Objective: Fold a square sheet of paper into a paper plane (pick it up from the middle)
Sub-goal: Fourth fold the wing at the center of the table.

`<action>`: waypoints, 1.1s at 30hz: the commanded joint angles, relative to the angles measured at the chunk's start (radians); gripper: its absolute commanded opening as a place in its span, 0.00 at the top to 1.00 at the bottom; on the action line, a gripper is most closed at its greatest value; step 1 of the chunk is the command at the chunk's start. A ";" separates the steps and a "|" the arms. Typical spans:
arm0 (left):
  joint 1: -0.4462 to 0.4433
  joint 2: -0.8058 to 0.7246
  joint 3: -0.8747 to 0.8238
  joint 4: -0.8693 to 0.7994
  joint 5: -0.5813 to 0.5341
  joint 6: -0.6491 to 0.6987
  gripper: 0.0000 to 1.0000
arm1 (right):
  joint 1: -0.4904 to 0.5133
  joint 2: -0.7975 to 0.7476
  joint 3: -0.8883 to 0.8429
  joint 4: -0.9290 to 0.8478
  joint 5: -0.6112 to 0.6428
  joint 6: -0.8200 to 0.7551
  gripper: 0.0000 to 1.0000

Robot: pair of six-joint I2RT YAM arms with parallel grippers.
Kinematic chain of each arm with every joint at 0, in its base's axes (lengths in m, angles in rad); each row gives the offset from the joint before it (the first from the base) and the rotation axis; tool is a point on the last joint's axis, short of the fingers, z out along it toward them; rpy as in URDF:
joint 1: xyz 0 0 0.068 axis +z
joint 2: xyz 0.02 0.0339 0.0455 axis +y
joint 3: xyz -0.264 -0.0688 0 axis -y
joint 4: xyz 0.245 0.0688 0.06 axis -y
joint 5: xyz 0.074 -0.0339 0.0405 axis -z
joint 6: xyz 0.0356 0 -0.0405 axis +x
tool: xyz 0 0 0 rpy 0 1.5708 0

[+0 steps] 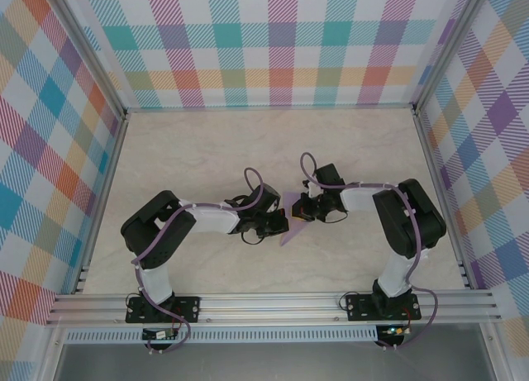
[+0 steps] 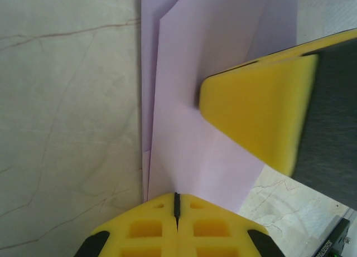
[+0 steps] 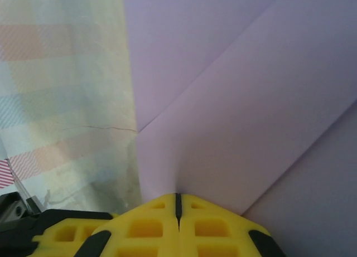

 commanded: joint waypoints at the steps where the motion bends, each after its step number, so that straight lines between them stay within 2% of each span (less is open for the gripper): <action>1: -0.018 0.037 -0.019 -0.200 -0.004 0.027 1.00 | 0.004 0.039 0.022 -0.019 0.023 -0.011 0.99; 12: -0.019 -0.082 0.091 -0.189 -0.015 0.070 1.00 | 0.004 0.084 0.042 -0.123 0.135 -0.030 1.00; 14: -0.018 -0.109 0.098 -0.169 -0.034 0.055 0.94 | 0.004 0.080 0.036 -0.126 0.145 -0.028 1.00; 17: -0.018 -0.126 0.075 -0.112 -0.041 0.026 0.93 | 0.004 0.081 0.033 -0.128 0.151 -0.025 1.00; 24: -0.021 -0.083 0.008 0.007 0.049 -0.036 0.96 | 0.004 0.084 0.033 -0.131 0.153 -0.022 1.00; 33: -0.046 -0.056 -0.028 -0.038 0.067 -0.068 0.96 | 0.003 0.089 0.033 -0.139 0.159 -0.019 1.00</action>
